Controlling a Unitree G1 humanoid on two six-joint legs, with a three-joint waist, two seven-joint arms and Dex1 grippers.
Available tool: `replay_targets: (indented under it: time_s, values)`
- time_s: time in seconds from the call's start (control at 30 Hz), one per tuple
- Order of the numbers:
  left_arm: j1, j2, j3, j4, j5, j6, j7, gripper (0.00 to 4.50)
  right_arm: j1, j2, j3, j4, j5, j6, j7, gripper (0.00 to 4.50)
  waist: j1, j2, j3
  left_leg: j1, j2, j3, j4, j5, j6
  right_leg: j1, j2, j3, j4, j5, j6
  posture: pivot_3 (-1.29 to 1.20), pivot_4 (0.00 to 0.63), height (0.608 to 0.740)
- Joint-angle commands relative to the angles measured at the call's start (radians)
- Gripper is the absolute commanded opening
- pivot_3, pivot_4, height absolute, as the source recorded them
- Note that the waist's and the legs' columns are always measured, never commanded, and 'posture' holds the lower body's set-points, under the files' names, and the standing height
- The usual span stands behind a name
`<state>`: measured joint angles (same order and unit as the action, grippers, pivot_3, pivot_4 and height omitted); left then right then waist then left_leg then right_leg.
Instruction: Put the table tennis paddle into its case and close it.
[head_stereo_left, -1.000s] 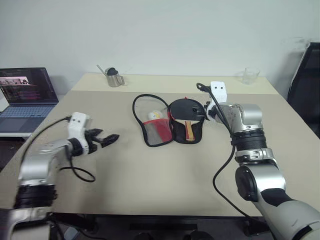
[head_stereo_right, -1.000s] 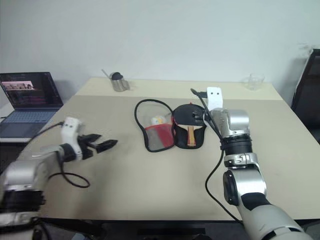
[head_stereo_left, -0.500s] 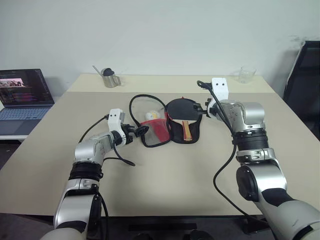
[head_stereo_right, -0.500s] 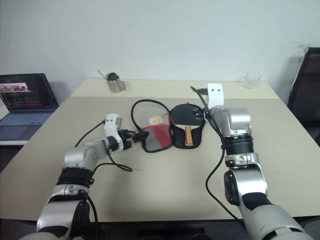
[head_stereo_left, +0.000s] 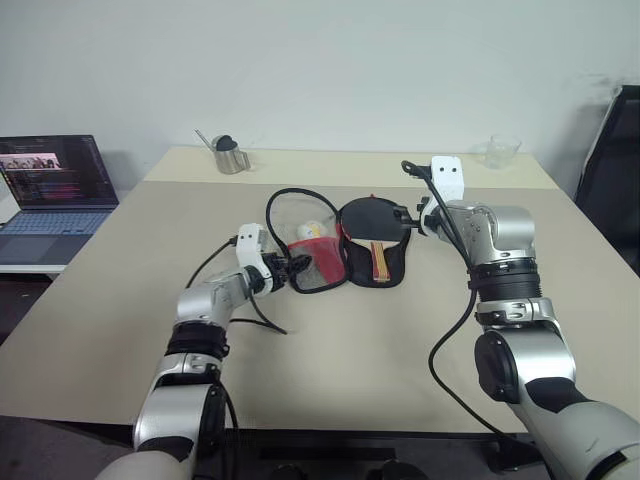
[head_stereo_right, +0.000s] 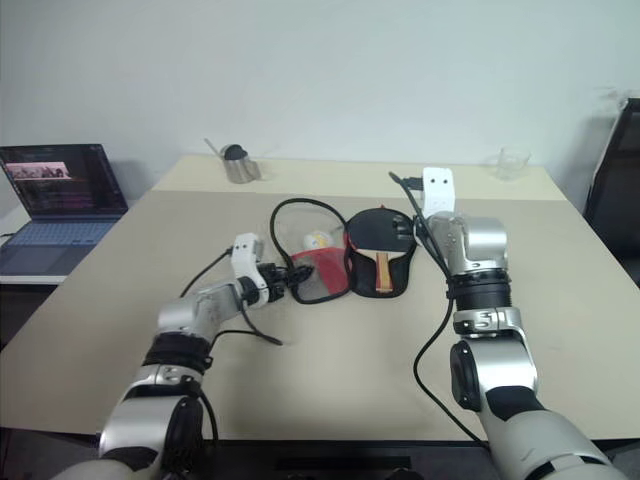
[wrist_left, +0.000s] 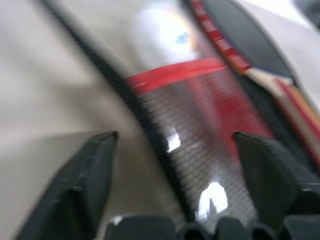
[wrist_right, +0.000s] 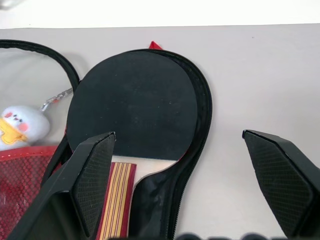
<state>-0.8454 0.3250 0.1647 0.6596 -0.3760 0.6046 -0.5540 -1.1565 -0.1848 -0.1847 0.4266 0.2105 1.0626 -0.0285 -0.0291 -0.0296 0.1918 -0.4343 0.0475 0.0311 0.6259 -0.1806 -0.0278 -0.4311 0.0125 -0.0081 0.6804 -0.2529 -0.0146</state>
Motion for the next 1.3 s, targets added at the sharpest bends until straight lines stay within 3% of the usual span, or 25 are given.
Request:
replay_targets:
  time_s: [0.03, 0.27, 0.43, 0.63, 0.9, 1.03, 1.3]
  values:
    - [-0.028, 0.028, 0.024, -0.020, -0.009, -0.014, -0.023, 2.61, -0.013, -0.008, -0.022, -0.055, 0.002, -0.012, -0.010, 4.50, -0.004, 0.000, 0.000, 0.000, 0.000, 0.000, 0.000, 0.000, 0.000, 0.000, 0.000, 0.000, 0.000, 0.000, 0.000, 0.00, 0.150, 0.740]
    - [-0.014, 0.094, 0.047, -0.081, -0.019, 0.009, -0.031, 0.04, -0.015, -0.010, -0.038, -0.049, 0.006, -0.010, -0.012, 4.50, -0.010, 0.000, 0.000, 0.001, 0.002, 0.000, -0.001, 0.000, 0.000, -0.001, 0.002, 0.000, 0.001, 0.000, 0.000, 0.00, 0.150, 0.740]
    - [-0.007, 0.109, 0.044, -0.155, -0.018, 0.035, -0.018, 0.01, -0.017, -0.011, -0.041, -0.041, 0.006, -0.014, -0.010, 4.50, -0.009, 0.000, 0.000, 0.000, 0.001, 0.000, -0.001, 0.000, 0.000, -0.001, 0.001, 0.001, 0.000, 0.000, 0.000, 0.00, 0.150, 0.740]
    - [-0.035, 0.062, 0.018, -0.219, 0.000, 0.050, 0.042, 0.01, -0.020, -0.011, -0.039, -0.030, 0.006, -0.022, -0.006, 4.50, -0.006, 0.000, 0.000, 0.000, 0.001, 0.000, -0.001, 0.000, 0.000, -0.001, 0.001, 0.001, 0.000, 0.000, 0.000, 0.00, 0.150, 0.740]
    - [-0.071, -0.042, -0.129, -0.296, 0.149, 0.072, 0.212, 0.01, -0.015, -0.008, -0.039, -0.025, 0.005, -0.029, -0.006, 4.50, -0.001, 0.000, 0.000, 0.000, 0.001, 0.000, 0.000, 0.000, 0.000, 0.000, 0.000, 0.001, 0.000, 0.000, 0.000, 0.00, 0.150, 0.740]
    - [-0.066, -0.061, -0.247, -0.350, 0.228, 0.047, 0.191, 0.01, -0.015, -0.005, -0.040, -0.026, 0.006, -0.028, -0.007, 4.50, -0.001, 0.000, 0.000, 0.000, 0.000, 0.000, 0.000, 0.000, 0.000, 0.000, 0.000, 0.001, 0.000, 0.000, 0.000, 0.00, 0.150, 0.740]
    - [-0.101, -0.140, -0.320, -0.316, 0.258, 0.130, 0.170, 0.01, -0.024, -0.035, -0.044, -0.031, -0.004, -0.036, -0.008, 4.50, 0.003, 0.000, 0.000, 0.000, 0.000, 0.000, 0.000, 0.000, 0.000, 0.000, 0.000, 0.000, 0.000, 0.000, 0.001, 0.00, 0.150, 0.740]
